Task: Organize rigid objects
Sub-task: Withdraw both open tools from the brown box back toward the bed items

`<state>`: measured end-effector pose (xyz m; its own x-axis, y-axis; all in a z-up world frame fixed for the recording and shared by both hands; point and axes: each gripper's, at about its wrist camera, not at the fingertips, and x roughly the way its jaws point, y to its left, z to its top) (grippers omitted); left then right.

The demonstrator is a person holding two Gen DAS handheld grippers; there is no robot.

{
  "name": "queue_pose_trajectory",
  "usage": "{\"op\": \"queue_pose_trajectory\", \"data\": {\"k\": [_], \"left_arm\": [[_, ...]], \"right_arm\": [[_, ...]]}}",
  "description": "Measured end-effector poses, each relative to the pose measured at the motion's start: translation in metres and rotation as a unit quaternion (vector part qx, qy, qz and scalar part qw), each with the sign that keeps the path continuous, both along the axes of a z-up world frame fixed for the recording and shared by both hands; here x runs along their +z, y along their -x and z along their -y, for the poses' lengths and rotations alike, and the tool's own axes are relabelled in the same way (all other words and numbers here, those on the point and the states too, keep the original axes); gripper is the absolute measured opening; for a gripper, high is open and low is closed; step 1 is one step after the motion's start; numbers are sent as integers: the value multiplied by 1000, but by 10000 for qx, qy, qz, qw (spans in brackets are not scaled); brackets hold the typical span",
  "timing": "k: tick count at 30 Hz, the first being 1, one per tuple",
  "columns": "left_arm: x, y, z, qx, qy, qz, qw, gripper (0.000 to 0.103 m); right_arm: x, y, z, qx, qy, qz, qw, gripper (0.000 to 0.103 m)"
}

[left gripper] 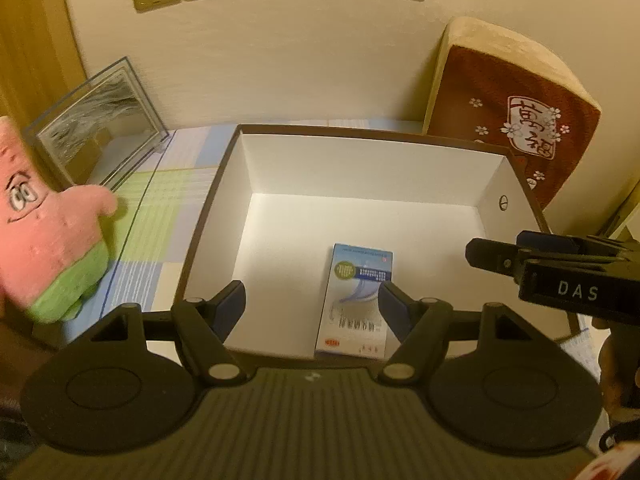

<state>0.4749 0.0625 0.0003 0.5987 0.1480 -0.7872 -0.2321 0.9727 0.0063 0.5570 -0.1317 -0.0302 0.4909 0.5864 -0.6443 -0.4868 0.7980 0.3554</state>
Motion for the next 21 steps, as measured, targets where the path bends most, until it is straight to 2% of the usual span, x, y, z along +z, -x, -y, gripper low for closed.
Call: {"op": "queue_pose_trajectory", "data": {"k": [10, 21], "left_arm": [[20, 58, 1, 22, 137, 139, 9998, 71], [21, 125, 1, -205, 273, 136, 9993, 71]], "right_arm": [[18, 54, 19, 242, -23, 218, 9995, 71], [26, 124, 42, 154, -153, -41, 9998, 71]]}}
